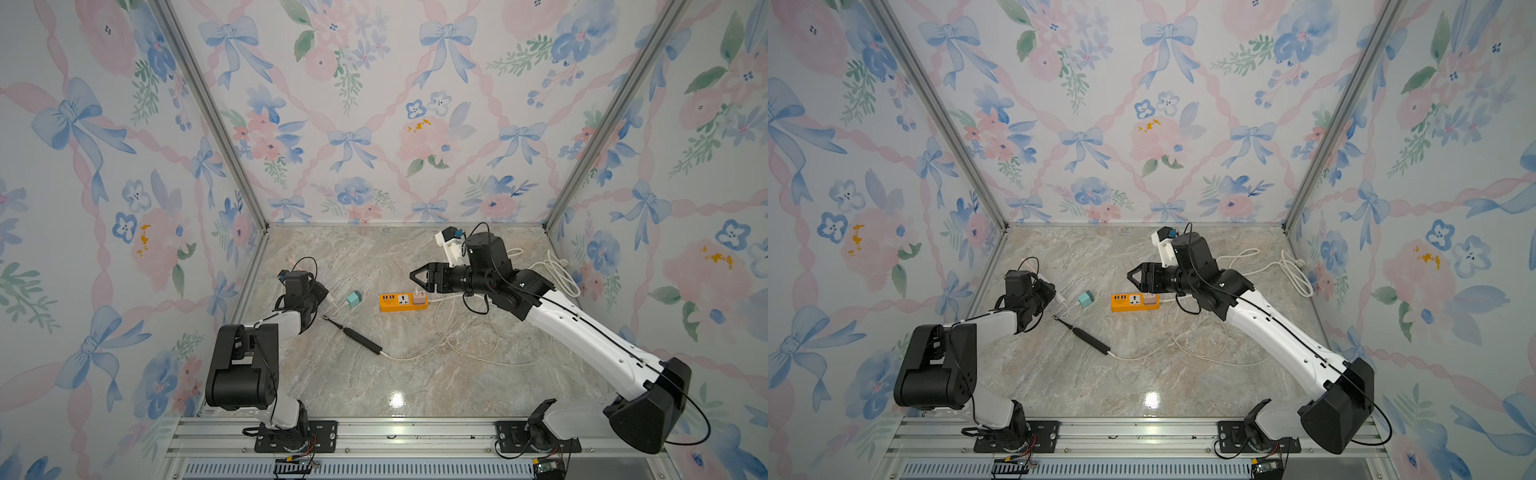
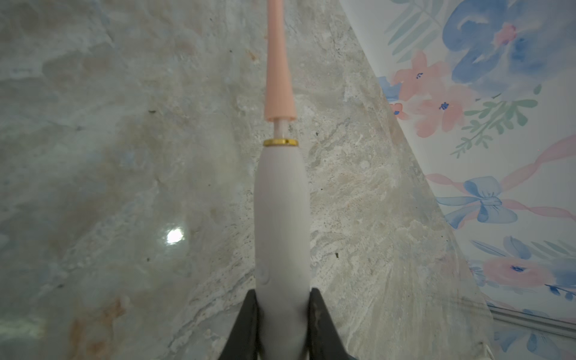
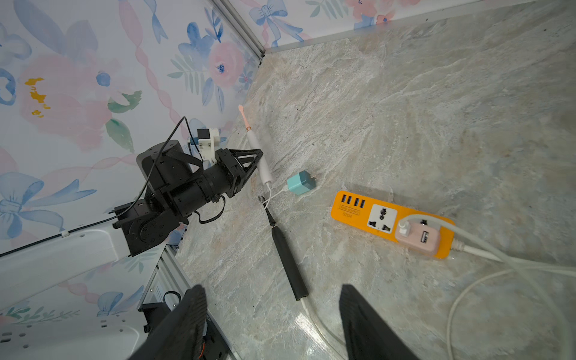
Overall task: Charge the electric toothbrush
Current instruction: Place the electric toothbrush at the center of the board.
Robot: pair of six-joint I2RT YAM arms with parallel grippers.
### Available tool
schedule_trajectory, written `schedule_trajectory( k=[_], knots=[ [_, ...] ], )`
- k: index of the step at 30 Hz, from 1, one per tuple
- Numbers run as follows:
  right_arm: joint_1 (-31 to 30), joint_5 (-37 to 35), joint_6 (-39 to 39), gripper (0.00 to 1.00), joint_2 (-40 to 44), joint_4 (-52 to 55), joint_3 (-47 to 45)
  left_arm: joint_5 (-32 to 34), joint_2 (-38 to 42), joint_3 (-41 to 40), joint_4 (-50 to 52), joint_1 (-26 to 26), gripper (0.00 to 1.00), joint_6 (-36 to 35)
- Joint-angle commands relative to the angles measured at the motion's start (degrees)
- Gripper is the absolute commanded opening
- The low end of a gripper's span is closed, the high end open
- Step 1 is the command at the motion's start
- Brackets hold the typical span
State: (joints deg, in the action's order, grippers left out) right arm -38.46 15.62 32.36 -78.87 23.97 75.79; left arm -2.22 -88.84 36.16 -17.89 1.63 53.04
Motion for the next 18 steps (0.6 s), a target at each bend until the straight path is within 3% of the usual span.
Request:
schedule_trajectory(
  k=[1,5,11,15,18],
  knots=[
    [-1.1,-4.9,0.7,0.68,-1.4,2.8,2.4,4.2,1.4,-1.7,1.3,0.9,0.13,1.2],
    [-5.7,-15.7,4.4,0.66,-6.7,8.9,8.4,2.9,0.1,-3.0,1.3,1.0,0.44,2.9],
    [-14.2,-28.7,15.2,0.67,-13.0,6.7,12.2,3.6,6.4,-3.9,1.6,0.9,0.80,1.8],
    [-18.5,-31.5,18.0,0.68,-20.9,3.9,16.3,4.2,15.0,-3.5,4.3,0.1,0.83,-0.8],
    [-20.7,-34.0,20.7,0.68,-28.6,5.7,22.2,7.2,21.2,-0.2,11.1,-3.5,0.82,-5.8]
  ],
)
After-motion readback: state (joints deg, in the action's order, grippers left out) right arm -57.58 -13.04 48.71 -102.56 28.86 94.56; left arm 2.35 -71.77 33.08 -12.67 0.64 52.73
